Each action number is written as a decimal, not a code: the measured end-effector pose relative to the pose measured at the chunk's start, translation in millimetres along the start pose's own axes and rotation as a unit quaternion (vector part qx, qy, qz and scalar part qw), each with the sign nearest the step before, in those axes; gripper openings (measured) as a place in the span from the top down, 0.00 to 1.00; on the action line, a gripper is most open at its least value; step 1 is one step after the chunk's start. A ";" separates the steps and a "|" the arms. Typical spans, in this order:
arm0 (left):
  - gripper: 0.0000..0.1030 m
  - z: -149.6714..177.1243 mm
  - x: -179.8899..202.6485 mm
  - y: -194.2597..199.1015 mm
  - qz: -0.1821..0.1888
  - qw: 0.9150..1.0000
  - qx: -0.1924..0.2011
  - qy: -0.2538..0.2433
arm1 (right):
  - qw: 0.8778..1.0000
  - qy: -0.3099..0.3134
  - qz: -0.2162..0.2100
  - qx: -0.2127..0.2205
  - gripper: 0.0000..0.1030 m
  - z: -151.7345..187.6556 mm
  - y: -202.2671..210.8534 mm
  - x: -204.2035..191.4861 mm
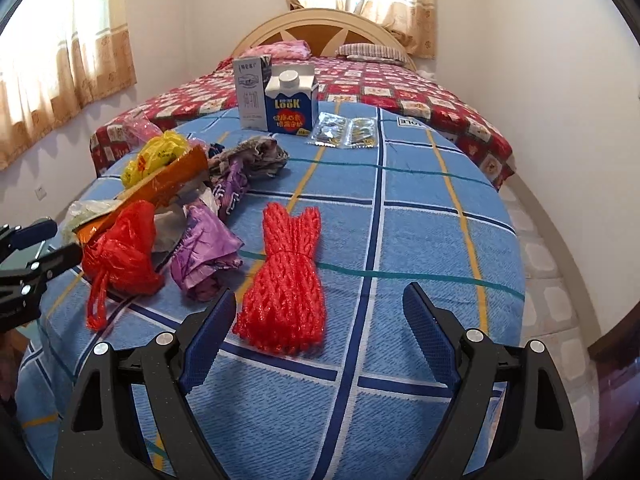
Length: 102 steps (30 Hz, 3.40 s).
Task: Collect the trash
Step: 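Return both grippers to the table and grasp the orange wrapper with the left gripper, then grasp the red mesh bundle with the right gripper while the left gripper holds the orange wrapper, then carry the orange wrapper and red mesh over the bin and release both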
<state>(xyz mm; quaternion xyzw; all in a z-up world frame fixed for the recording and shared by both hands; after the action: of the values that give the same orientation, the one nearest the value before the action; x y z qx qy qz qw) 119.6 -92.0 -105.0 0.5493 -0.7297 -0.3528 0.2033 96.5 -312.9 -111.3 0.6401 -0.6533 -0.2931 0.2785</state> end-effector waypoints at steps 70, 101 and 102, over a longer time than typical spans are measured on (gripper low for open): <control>0.99 15.8 -100.9 72.3 -0.053 0.997 0.011 0.058 | 0.997 -0.005 -0.068 0.033 0.78 -38.1 18.7 -17.3; 0.99 95.3 -239.8 90.9 -0.190 0.962 -0.058 0.186 | 0.937 0.244 -0.248 0.028 0.78 -80.8 -20.2 -303.8; 0.99 97.4 -242.5 90.9 -0.194 0.961 -0.062 0.188 | 0.935 0.250 -0.249 0.027 0.78 -80.9 -22.1 -310.2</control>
<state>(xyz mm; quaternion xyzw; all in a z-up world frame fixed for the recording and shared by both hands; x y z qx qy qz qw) 69.2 179.0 -80.9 0.7233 -0.5345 -0.3197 0.2982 179.1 -5.1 -69.7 0.8423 -0.3897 -0.1653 0.3336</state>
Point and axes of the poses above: each gripper's, at about its wrist camera, not at the fingertips, and y roughly against the way its jaws point, x to its right, z to its underside, the point moved 1 cm from there along -y, roughly the way its jaws point, and after that the axes turned 7 degrees about -x, right-handed, at the moved point
